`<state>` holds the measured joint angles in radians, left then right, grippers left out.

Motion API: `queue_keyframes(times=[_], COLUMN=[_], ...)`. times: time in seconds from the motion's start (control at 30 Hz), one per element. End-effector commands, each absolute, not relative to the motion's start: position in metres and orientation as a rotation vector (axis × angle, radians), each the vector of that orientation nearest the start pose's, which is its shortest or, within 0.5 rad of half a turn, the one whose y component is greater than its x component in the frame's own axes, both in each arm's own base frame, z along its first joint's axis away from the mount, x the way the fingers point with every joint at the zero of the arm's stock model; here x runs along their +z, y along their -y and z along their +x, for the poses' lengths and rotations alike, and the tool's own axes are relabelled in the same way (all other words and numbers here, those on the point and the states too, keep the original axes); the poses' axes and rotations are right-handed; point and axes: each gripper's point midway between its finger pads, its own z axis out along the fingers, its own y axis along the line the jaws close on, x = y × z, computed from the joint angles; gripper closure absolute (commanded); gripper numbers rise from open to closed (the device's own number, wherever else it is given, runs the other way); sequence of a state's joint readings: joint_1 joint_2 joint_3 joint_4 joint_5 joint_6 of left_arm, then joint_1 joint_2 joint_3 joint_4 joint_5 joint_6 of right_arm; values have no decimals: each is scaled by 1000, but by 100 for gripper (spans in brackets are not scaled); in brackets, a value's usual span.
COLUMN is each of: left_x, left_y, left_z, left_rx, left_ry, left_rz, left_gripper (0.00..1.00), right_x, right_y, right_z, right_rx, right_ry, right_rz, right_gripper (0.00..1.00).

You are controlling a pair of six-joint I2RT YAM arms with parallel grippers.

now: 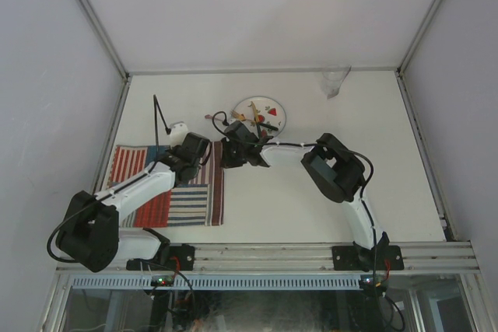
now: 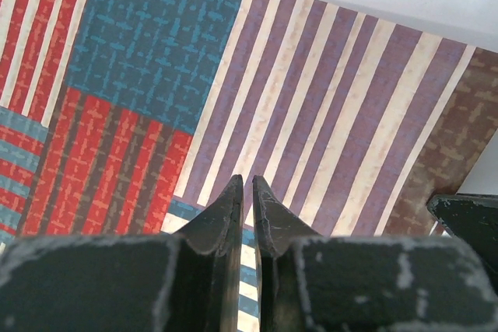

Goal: Set the dinner table for one person

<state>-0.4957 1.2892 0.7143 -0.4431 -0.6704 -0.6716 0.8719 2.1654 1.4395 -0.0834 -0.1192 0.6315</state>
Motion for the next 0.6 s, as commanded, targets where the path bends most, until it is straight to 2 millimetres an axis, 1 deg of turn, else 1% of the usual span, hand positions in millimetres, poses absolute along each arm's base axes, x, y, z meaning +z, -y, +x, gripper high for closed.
queue_keyframes(times=[0.0, 0.33, 0.47, 0.53, 0.57], left_x=[82, 81, 79, 78, 78], left_y=[51, 53, 55, 57, 57], left_z=[287, 289, 290, 291, 291], left_rx=[285, 273, 265, 268, 270], left_ry=[-2232, -2233, -2239, -2242, -2243], left_rz=[-471, -473, -472, -466, -463], left_gripper=[87, 87, 87, 87, 87], right_x=[-11, -21, -22, -21, -21], right_y=[-422, -404, -402, -400, -399], right_z=[287, 266, 266, 271, 275], right_rx=[665, 585, 571, 561, 552], right_ry=[-2616, -2635, -2629, -2614, -2607], right_rz=[-405, -407, -404, -401, -391], right_gripper=[100, 100, 100, 100, 98])
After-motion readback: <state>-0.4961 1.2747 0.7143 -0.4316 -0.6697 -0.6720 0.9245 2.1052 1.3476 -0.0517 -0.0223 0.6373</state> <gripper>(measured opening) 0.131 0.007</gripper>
